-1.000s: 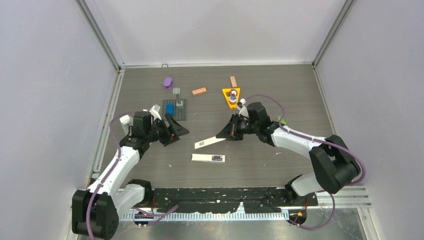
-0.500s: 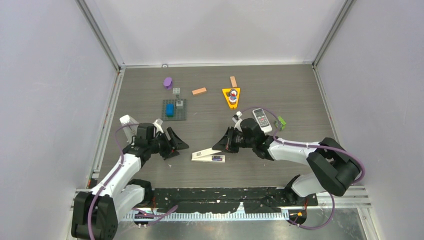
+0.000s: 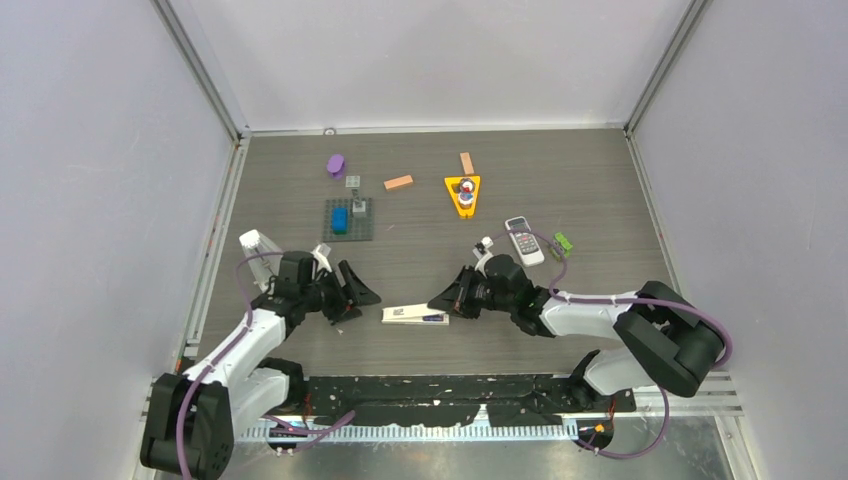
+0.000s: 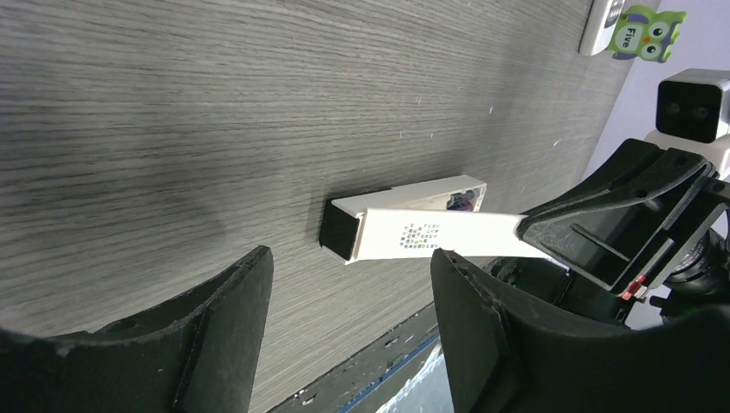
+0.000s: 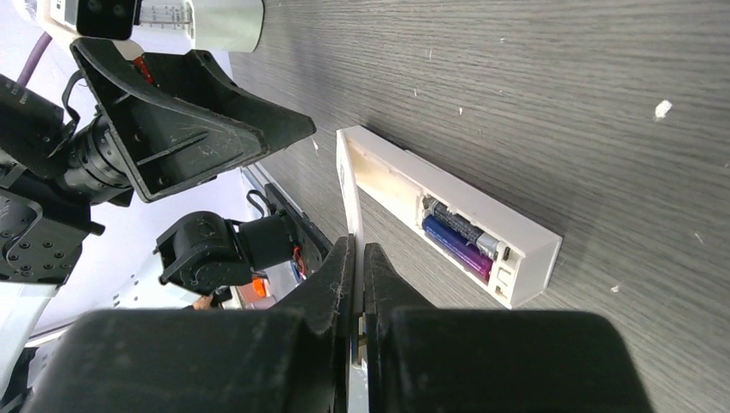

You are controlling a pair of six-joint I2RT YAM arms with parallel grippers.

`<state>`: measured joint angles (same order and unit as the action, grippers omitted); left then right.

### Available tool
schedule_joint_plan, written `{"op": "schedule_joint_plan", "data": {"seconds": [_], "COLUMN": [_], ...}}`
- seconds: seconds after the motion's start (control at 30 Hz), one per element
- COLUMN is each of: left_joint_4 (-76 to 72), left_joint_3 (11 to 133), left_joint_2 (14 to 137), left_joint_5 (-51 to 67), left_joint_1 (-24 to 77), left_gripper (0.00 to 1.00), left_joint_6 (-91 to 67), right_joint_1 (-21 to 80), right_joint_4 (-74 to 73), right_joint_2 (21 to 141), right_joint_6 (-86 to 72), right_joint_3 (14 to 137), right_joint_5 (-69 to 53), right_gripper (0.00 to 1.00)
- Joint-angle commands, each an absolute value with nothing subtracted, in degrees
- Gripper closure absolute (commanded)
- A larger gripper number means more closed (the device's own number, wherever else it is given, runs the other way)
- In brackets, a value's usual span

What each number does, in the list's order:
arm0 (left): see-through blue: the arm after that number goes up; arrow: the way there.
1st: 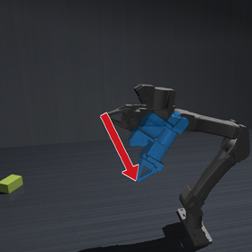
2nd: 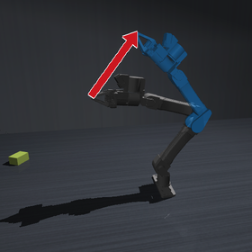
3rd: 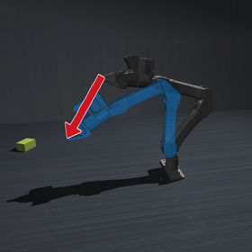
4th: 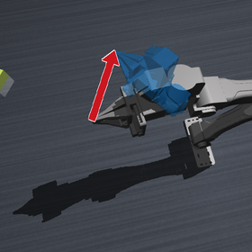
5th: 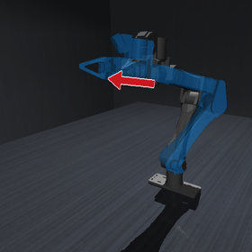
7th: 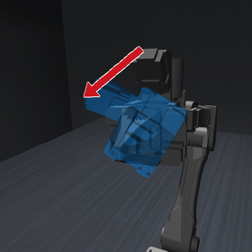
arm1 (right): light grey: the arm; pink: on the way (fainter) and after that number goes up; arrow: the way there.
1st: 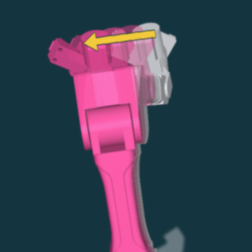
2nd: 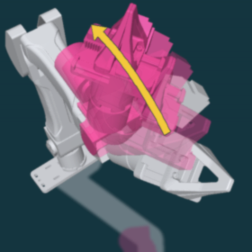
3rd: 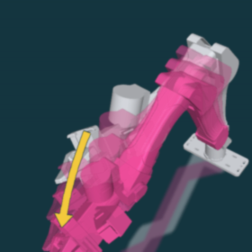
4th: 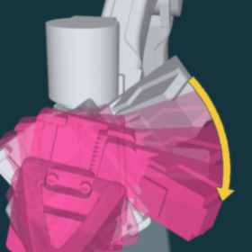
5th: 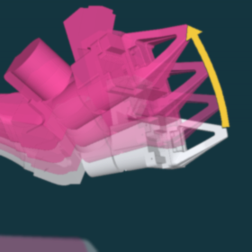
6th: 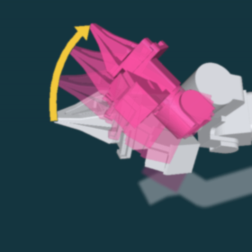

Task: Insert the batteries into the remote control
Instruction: Load the battery cover into the remote control.

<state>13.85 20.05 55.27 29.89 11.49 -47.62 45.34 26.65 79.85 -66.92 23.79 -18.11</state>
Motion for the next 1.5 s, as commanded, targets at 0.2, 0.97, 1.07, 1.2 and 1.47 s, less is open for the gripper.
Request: {"op": "schedule_joint_plan", "data": {"seconds": [0.2, 0.97, 1.07, 1.2, 1.47], "left_joint_4": [7.4, 5.6, 5.2, 5.0, 8.0], "left_joint_3": [19.0, 17.8, 17.8, 18.0, 18.8], "left_joint_2": [57.7, 60.0, 60.9, 61.9, 63.6], "left_joint_5": [30.2, 27.4, 27.6, 27.5, 26.3], "left_joint_1": [15.1, 17.6, 18.1, 18.9, 20.9], "left_gripper": [0.33, 0.41, 0.42, 0.43, 0.46], "left_joint_6": [-48.7, -49.1, -49.0, -48.9, -47.4], "right_joint_1": [46.6, 46.3, 46.3, 46.3, 46.3], "right_joint_4": [29.6, 24.2, 23.1, 22.8, 20.3], "right_joint_2": [79.2, 80.5, 80.2, 81.5, 83.0], "right_joint_6": [-67.6, -65.7, -64.7, -64.3, -62.9], "right_joint_3": [21.3, 21.2, 20.8, 21.1, 22.2], "right_joint_5": [-13.6, -16.5, -15.6, -15.7, -15.4], "right_gripper": [0.95, 0.95, 0.95, 0.95, 0.94]}}
